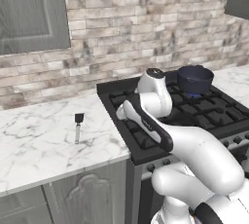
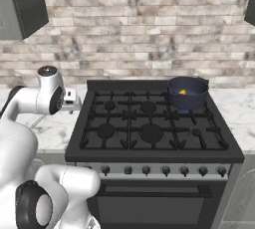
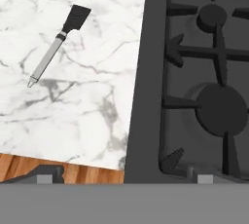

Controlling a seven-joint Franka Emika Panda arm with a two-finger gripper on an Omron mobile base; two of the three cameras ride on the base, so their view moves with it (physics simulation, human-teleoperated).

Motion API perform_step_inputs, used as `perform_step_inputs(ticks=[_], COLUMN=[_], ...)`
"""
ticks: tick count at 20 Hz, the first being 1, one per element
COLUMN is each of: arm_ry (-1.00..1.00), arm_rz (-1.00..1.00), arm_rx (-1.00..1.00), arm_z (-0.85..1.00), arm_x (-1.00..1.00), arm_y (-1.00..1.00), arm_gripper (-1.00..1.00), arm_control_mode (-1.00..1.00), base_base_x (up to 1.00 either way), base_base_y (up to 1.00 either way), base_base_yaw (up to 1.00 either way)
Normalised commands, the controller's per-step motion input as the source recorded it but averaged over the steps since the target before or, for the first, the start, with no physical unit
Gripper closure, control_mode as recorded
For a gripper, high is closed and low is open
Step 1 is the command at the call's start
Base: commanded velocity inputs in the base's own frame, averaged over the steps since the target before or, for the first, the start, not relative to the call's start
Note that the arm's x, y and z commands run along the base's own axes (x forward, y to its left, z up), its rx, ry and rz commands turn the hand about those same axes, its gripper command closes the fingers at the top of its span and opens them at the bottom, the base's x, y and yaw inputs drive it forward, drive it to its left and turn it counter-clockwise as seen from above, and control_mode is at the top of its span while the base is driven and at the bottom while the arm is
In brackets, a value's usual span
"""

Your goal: Put the potato and corn in the pot. Retrieve the spatula and lightly stir the vegetables in the pot.

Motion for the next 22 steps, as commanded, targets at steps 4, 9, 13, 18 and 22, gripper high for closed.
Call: perform_step_inputs(ticks=[4,9,13,18,22], arm_ry=[0.17,0.35,0.19,0.11,0.12], arm_rz=[0.00,-0.01,0.00,-0.07,-0.16], arm_rx=[0.01,-0.05,-0.02,0.00,0.00], arm_z=[-0.18,0.01,-0.15,-0.33,-0.38], arm_x=[0.13,0.10,0.02,0.33,0.58], arm_y=[1.00,0.98,0.48,0.53,0.54], arm_gripper=[-1.00,-1.00,-1.00,-1.00,-1.00], arm_control_mode=[-1.00,-1.00,-1.00,-1.00,-1.00], base_base_x=[0.00,0.00,0.00,0.00,0.00], base_base_y=[0.00,0.00,0.00,0.00,0.00], base_base_yaw=[0.00,0.00,0.00,0.00,0.00])
